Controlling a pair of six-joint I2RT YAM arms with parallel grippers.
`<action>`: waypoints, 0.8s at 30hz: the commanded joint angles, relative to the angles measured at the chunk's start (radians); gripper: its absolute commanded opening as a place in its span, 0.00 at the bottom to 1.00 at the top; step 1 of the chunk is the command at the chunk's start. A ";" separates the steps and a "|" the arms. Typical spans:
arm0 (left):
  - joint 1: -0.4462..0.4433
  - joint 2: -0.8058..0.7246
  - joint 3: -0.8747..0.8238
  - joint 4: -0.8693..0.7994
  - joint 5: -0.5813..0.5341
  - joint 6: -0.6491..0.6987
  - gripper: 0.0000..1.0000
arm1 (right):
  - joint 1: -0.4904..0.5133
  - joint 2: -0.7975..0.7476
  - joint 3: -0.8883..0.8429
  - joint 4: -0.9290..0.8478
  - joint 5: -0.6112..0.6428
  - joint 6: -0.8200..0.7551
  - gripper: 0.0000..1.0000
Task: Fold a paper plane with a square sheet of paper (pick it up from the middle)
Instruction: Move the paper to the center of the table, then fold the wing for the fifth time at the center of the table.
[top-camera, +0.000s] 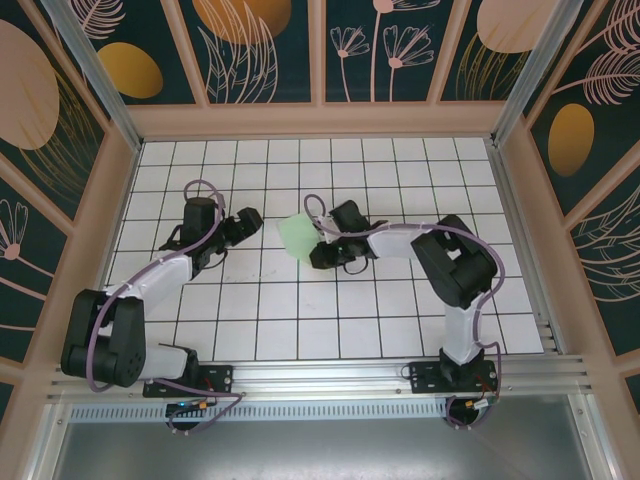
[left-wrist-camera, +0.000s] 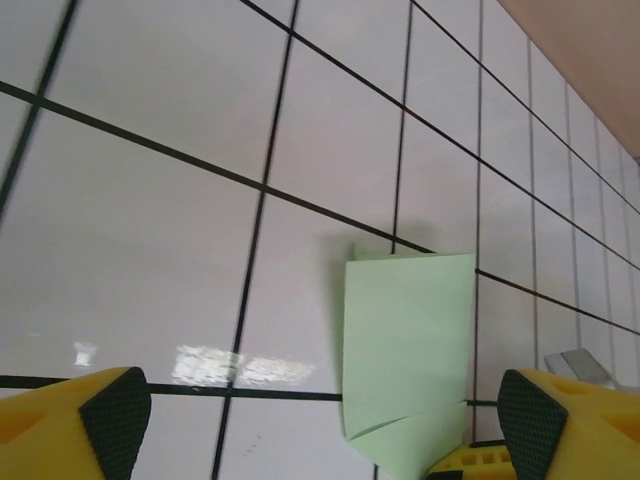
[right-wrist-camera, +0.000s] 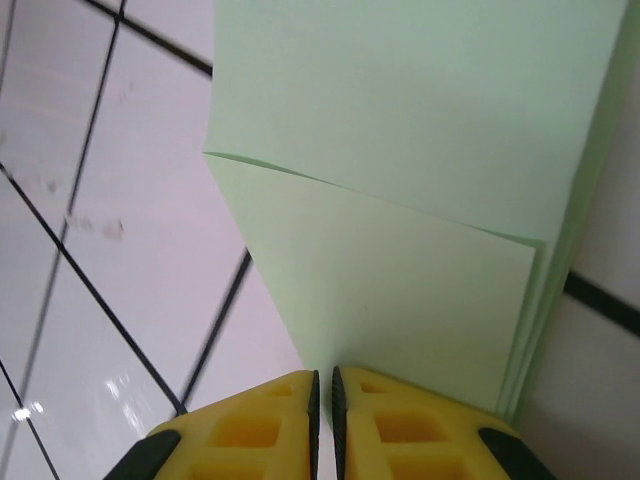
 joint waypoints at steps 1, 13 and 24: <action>0.004 0.026 -0.016 0.081 0.113 0.005 0.88 | -0.005 -0.070 -0.035 -0.115 0.039 -0.157 0.15; -0.005 0.059 -0.056 0.145 0.161 -0.055 0.86 | 0.019 -0.128 -0.060 0.168 0.163 0.401 0.20; -0.042 0.091 -0.067 0.195 0.200 -0.092 0.86 | 0.014 -0.053 -0.048 0.169 0.205 0.469 0.20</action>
